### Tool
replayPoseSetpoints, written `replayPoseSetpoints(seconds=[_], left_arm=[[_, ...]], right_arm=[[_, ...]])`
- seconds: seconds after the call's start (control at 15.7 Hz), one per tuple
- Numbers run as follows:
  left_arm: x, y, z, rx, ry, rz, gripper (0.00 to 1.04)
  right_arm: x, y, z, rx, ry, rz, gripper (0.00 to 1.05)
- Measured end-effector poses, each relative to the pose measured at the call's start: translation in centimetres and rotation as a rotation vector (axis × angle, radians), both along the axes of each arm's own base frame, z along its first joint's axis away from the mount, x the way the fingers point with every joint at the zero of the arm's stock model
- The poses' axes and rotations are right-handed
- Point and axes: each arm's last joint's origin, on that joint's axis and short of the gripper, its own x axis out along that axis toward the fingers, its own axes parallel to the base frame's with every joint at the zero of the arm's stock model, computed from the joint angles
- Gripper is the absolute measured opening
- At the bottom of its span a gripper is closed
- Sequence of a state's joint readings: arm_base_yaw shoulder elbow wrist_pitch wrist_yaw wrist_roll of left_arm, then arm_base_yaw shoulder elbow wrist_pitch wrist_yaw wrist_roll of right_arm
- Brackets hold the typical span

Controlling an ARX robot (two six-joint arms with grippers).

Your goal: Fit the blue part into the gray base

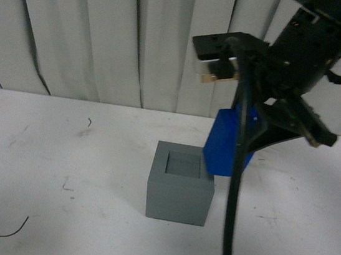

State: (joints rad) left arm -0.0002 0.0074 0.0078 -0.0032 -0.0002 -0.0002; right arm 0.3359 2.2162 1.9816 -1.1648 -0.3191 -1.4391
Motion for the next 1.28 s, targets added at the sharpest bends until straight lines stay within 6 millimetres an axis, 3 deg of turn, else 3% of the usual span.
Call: replayPoseSetpoints(seconds=[0.13, 0.32, 1.28], left_arm=[[0.0, 0.0, 0.0, 0.000, 0.000, 0.000, 0.98], [0.0, 0.0, 0.0, 0.000, 0.000, 0.000, 0.98], [0.0, 0.0, 0.0, 0.000, 0.000, 0.000, 0.98]], right_arm=[[0.3, 2.8, -0.5, 0.005, 0.003, 0.037, 0.47], [0.8, 4.7, -0.9, -0.004, -0.004, 0.056, 0.47], [2.0, 5.0, -2.4, -0.069, 0.027, -0.053, 0.47]])
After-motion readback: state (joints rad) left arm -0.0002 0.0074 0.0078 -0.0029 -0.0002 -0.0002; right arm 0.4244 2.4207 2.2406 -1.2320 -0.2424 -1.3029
